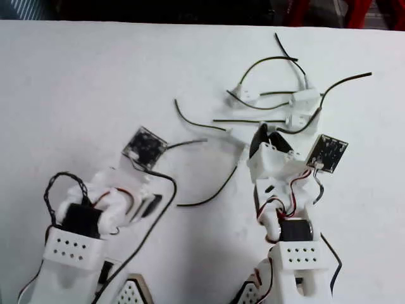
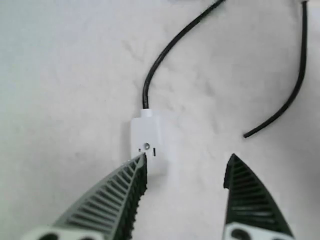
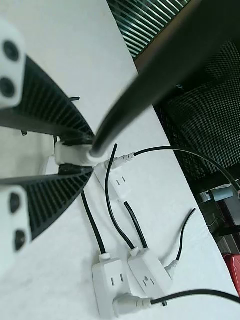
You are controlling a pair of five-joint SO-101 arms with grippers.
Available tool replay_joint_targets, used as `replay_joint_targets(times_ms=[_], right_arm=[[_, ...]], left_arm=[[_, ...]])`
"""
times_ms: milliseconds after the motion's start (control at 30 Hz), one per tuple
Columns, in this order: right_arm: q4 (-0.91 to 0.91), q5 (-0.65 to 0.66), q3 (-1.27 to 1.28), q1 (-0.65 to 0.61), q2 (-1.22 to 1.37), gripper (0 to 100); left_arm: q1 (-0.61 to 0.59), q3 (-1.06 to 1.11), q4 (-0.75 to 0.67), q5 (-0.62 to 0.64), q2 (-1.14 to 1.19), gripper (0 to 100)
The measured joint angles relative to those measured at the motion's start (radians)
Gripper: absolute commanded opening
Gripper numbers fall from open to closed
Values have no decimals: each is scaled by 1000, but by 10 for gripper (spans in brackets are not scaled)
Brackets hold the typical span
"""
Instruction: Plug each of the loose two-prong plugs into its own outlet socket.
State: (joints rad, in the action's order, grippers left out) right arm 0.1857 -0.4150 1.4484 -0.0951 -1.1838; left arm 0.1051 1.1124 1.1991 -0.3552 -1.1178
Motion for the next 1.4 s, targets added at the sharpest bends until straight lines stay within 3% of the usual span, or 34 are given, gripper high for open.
replay_joint_targets(times_ms=[167, 500, 900, 1200, 1400], right_arm=[[0, 0, 0, 0, 0, 17], [0, 0, 0, -17, 0, 17], [0, 0, 0, -23, 0, 17], [-11, 44, 0, -23, 0, 17], [-23, 52, 0, -21, 0, 17]], left_arm=[[-141, 0, -72, -23, 0, 244], [-164, 25, -71, -173, 38, 241], [-153, -275, -71, -201, 723, 241], [-68, -399, -71, -201, 985, 241], [-146, -582, -57, -201, 1189, 242]])
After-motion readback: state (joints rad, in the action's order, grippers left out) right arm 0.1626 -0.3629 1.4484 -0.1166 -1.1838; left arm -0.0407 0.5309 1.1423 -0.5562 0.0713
